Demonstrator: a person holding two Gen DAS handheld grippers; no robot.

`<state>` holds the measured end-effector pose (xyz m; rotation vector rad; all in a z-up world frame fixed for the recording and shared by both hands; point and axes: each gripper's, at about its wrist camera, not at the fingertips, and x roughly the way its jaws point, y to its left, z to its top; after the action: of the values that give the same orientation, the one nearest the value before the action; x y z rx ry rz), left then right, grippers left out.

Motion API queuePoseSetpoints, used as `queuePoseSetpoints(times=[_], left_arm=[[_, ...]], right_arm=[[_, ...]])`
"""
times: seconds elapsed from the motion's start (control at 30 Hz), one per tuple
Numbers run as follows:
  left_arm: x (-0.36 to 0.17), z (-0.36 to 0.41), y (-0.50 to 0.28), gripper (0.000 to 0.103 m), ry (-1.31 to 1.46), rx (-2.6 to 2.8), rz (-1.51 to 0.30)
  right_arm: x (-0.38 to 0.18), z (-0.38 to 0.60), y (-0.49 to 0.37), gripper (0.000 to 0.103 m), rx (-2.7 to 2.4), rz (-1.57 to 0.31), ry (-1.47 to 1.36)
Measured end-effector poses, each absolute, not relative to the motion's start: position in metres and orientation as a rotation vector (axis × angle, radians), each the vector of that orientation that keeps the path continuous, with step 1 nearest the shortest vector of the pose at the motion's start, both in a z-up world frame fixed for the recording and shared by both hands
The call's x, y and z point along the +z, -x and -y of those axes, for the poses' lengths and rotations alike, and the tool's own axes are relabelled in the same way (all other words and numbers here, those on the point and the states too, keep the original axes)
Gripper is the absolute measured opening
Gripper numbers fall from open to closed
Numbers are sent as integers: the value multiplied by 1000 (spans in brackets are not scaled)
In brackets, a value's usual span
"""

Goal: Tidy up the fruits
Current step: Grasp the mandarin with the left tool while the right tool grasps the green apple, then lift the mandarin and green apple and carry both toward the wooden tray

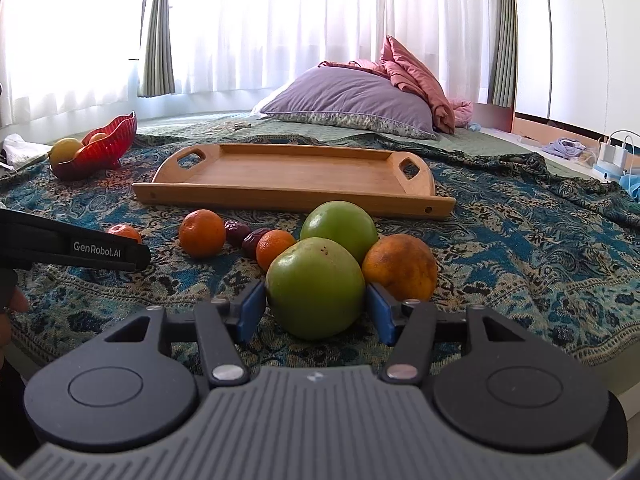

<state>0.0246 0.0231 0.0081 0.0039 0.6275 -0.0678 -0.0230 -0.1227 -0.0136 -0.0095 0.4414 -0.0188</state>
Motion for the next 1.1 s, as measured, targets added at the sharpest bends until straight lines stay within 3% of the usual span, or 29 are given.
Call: queuePoseSetpoints(times=[0.13,1.1], left_arm=[[8,-23,-24,41,1,-85,-623],[14,-23,-17,32,1,-84,-583]], right_arm=[[-14,123,23,60,-21,-446,9],[-13,133,21,58,-5,-465,-66]])
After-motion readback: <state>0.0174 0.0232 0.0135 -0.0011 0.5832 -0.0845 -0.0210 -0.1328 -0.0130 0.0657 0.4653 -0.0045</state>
